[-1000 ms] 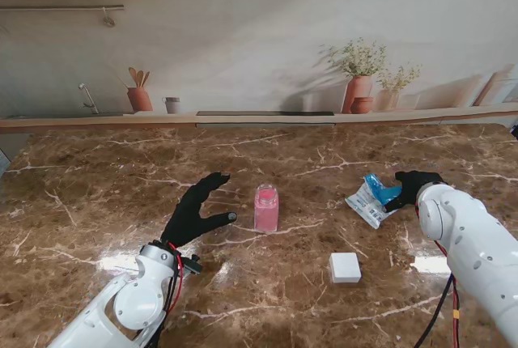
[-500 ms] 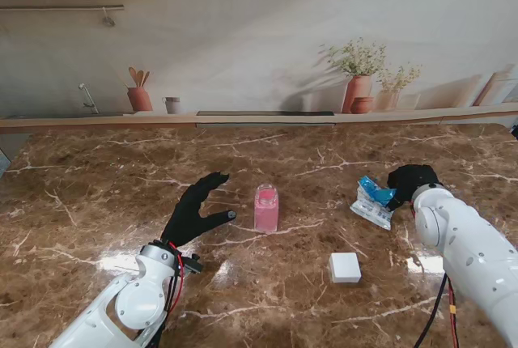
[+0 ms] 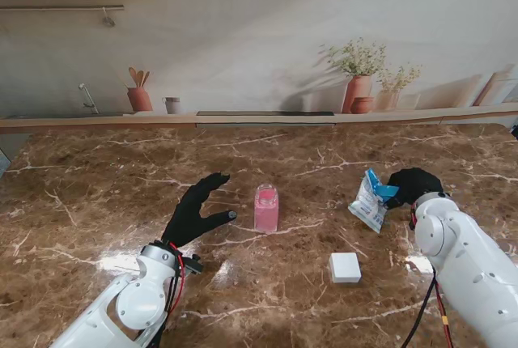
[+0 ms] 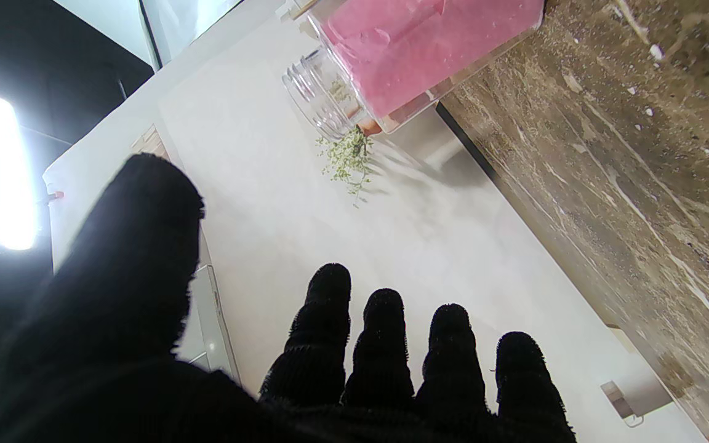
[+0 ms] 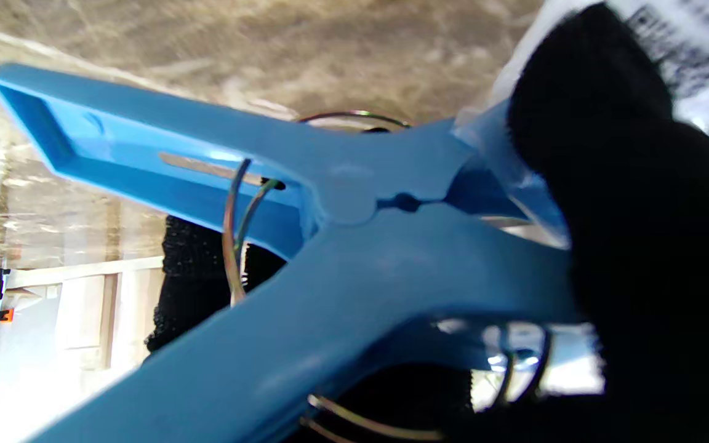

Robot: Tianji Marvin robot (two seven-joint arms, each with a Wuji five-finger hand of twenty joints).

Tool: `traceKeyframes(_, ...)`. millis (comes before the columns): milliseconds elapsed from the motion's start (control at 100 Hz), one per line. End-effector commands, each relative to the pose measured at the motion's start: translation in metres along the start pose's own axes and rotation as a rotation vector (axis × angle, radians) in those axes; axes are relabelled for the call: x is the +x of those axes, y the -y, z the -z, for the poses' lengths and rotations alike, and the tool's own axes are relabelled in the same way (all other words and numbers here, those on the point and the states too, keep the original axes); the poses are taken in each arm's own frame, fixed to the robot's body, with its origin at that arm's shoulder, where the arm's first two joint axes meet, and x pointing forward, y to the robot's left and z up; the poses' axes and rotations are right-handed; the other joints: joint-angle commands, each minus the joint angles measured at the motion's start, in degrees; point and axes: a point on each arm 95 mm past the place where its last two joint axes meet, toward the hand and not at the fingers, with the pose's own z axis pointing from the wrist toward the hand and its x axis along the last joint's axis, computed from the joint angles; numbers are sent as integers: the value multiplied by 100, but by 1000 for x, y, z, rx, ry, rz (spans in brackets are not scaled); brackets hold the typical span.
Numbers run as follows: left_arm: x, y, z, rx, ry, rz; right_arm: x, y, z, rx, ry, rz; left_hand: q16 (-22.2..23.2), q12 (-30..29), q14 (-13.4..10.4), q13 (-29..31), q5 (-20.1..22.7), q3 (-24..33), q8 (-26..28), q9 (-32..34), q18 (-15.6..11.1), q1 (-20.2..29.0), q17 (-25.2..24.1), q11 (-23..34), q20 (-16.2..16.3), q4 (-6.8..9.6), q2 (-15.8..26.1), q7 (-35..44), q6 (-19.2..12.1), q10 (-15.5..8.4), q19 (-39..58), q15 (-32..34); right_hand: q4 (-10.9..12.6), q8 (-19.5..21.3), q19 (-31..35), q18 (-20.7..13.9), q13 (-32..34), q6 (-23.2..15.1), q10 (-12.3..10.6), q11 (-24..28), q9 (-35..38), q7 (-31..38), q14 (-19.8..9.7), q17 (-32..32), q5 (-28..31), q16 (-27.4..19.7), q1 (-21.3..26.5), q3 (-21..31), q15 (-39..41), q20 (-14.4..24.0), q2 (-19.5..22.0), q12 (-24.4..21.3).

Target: Fill the seasoning bottle

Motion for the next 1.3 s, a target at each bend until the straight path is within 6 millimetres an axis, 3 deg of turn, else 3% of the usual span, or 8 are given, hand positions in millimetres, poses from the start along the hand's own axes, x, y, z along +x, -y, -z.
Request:
traceKeyframes(0,0,-1,1,-3,-1,-1,10,-3,4,-4,-16,-14,-62,-39,-172,5,123,-12,26,108,-148,88,2,-109,-76,44,171,-43,-83,-162,-195,-51,505,621,692,150,197,-1210,-160,617,377,1743,46,129,819,152,951,1043,240,286,596,358)
traceKeyframes(120,4,1,1,-2,-10,-9,19,-18,15,-46,-31,-69,-57,-40,-140,9,126,-46,25,116,-119,94,4,-112,-41,46,176,-51,-57,-128,-149,-46,507,637,735,166,150,-1175,-127,660,368,1736,92,70,817,183,971,1057,381,272,622,397)
traceKeyframes(530,34,12,-11,-50,-52,-30,70,-87,83,-283,-155,-135,150,-41,404,193,149,-432,20,98,389,25,-28,-119,1068,95,-12,-225,375,279,1302,150,530,701,875,260,135,-1109,-16,660,368,1677,175,100,810,168,992,943,576,264,688,413)
traceKeyframes(630,47,15,-14,-84,-58,-39,89,-101,102,-324,-180,-150,312,-77,547,191,77,-718,16,0,334,35,-177,-184,899,114,59,-327,450,342,1036,236,538,715,894,264,118,-1089,0,658,364,1667,180,95,801,158,993,928,592,256,709,417)
traceKeyframes(740,64,16,-17,-105,-76,-49,108,-109,119,-354,-217,-132,885,-85,921,749,70,-1194,42,-17,581,123,-122,-189,1636,178,73,-406,492,402,1578,630,542,729,907,262,111,-1080,-6,654,361,1657,178,98,795,144,995,910,602,242,707,420)
traceKeyframes(840,76,17,-17,-144,-78,-59,124,-111,131,-385,-256,-127,1558,-83,1268,1762,-35,-1533,16,-113,1111,141,312,-184,2161,210,113,-506,629,590,2664,1241,543,735,911,264,110,-1079,-4,652,363,1651,179,98,795,135,989,898,608,230,719,421)
traceKeyframes(980,89,15,-16,-191,-87,-71,145,-109,143,-404,-320,-118,1912,-85,1449,2443,-342,-1795,-21,-379,1383,186,591,-184,2183,221,115,-641,686,876,3822,1862,546,750,919,254,113,-1093,-17,647,369,1636,172,109,791,126,991,890,614,216,716,417)
traceKeyframes(1290,107,5,-13,-262,-98,-87,181,-106,166,-428,-412,-89,2169,16,1185,3396,-289,-1944,-47,-273,1354,130,1139,-4,2246,182,50,-654,975,1185,5339,2975,546,792,929,252,118,-1106,-25,642,376,1601,162,107,807,117,983,881,626,192,713,414)
